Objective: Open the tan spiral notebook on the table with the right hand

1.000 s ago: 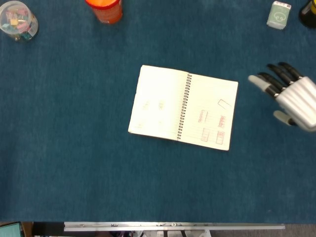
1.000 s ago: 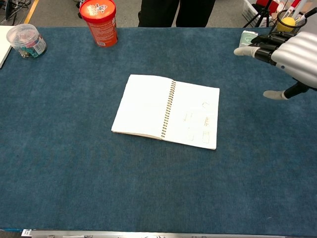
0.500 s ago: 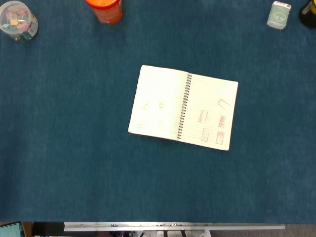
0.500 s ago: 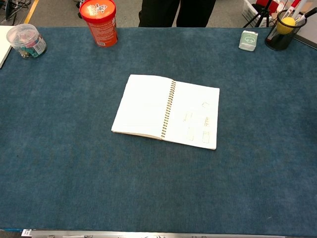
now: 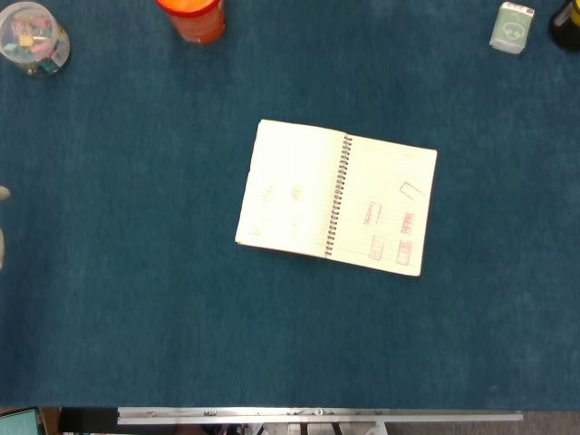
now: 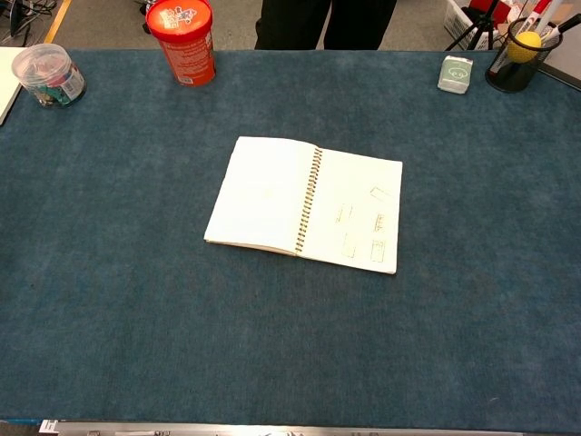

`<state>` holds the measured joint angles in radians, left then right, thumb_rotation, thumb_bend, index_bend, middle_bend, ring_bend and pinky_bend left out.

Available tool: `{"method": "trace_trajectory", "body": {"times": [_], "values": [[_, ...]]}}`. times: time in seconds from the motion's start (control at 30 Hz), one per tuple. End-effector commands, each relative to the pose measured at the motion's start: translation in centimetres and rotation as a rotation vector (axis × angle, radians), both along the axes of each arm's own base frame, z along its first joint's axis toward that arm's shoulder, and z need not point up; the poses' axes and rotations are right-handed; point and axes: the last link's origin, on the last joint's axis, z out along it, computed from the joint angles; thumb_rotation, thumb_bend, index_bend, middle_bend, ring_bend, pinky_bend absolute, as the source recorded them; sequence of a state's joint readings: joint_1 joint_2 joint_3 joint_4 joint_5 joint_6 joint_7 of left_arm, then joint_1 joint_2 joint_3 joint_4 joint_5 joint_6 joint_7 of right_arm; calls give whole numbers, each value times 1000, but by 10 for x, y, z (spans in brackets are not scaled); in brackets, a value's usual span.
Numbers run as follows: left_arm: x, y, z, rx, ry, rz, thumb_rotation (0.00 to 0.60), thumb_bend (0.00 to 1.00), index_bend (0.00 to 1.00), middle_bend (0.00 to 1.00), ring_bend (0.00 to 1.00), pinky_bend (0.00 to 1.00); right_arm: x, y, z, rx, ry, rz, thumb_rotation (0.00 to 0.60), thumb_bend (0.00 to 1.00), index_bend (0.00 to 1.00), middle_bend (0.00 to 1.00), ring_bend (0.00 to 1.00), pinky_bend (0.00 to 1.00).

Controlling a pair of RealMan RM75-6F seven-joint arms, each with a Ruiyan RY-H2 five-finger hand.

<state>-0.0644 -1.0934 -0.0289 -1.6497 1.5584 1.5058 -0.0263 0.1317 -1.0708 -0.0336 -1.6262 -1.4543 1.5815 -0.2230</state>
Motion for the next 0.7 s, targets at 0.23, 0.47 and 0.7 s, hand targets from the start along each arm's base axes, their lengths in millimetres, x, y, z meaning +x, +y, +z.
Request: {"method": "trace_trajectory", "body": {"times": [0.23,0.47,0.7], "values": [[0,2,0,7,-2,-6,600,509,315,275,154,166,1,0,-3,-2,-12,0,600,228,234,262,114,154],[-2,0,1,4,5,6,600,509,315,275,154,166,2,-3,-6,14,-21,4,600,228,234,262,114,154],[-2,1,1,4,10,11,600,509,315,275,154,166,2,-5,-9,24,-24,4,600,228,234,262,114,154]]}}
